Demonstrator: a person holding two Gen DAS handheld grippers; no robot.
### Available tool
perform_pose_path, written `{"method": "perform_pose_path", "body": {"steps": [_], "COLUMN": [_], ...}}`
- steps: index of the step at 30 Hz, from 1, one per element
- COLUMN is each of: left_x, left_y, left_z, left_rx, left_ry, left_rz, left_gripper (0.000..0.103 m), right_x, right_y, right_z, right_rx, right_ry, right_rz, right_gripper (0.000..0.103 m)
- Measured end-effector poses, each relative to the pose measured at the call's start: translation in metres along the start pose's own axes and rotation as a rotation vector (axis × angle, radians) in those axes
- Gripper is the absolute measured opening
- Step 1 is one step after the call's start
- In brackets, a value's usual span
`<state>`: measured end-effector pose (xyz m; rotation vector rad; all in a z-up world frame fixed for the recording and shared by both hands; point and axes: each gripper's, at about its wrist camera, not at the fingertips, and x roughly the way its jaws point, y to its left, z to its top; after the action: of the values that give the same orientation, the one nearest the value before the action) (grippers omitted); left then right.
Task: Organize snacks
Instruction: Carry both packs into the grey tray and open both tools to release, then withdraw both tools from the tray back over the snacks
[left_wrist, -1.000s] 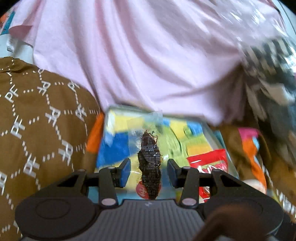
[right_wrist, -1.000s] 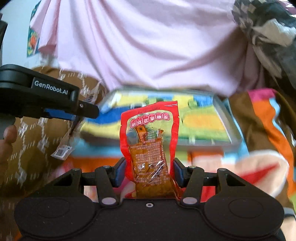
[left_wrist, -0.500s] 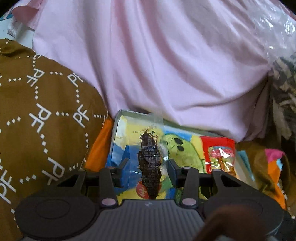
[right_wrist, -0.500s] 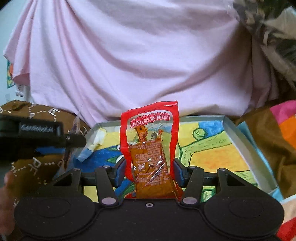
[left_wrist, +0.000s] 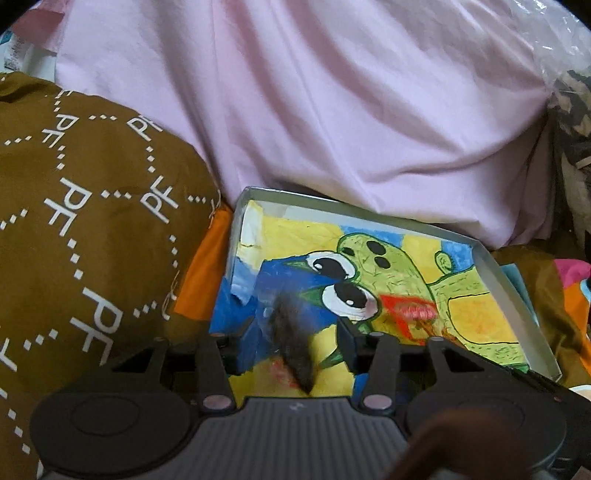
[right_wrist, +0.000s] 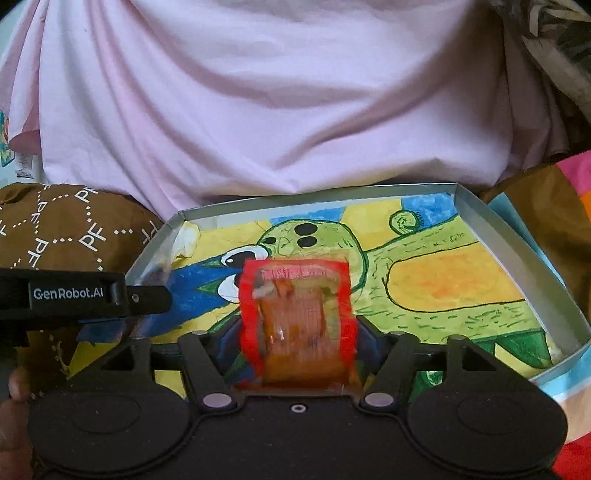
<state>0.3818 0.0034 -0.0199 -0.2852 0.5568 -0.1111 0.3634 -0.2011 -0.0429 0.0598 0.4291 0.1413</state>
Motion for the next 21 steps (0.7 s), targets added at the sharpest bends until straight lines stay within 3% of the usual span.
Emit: {"method": "perform_pose_path", "body": {"steps": [2, 5, 9, 12, 15, 21], "left_x": [-0.001, -0.005, -0.023, -0.043, -0.065, -0.110], "left_y": [0.001, 0.000, -0.003, -0.008, -0.014, -0.027], "left_z": [0.000, 0.002, 0.007, 0.010, 0.011, 0.010], "left_rx": [-0.012, -0.021, -0.022, -0.007, 0.009, 0.044], "left_ry": [0.003, 0.001, -0.029, -0.058, -0.092, -0.147], "left_rz": [-0.005, -0.003, 0.007, 0.023, 0.042, 0.063], "left_gripper": [0.059, 0.063, 0.082, 0.088, 0.098, 0.102], "right_x": [-0.001, -0.007, -0.024, -0.042, -0.063, -0.108], "right_y": [-0.001, -0.002, -0.004, -0.007, -0.010, -0.013], "right_z": [-0.002, -0.002, 0.006, 0.011, 0.014, 0.016], "right_rx": [0.002, -0.005, -0.014, 0.009, 0.026, 0.056], "right_ry": [0.007, 0.001, -0.032, -0.060, -0.091, -0.144], "right_rz": [-0.003, -0.022, -0.042, -0.047, -0.055, -0.074], "right_gripper": [0.069, 0.082, 0.093, 0.100, 0.102, 0.102]}}
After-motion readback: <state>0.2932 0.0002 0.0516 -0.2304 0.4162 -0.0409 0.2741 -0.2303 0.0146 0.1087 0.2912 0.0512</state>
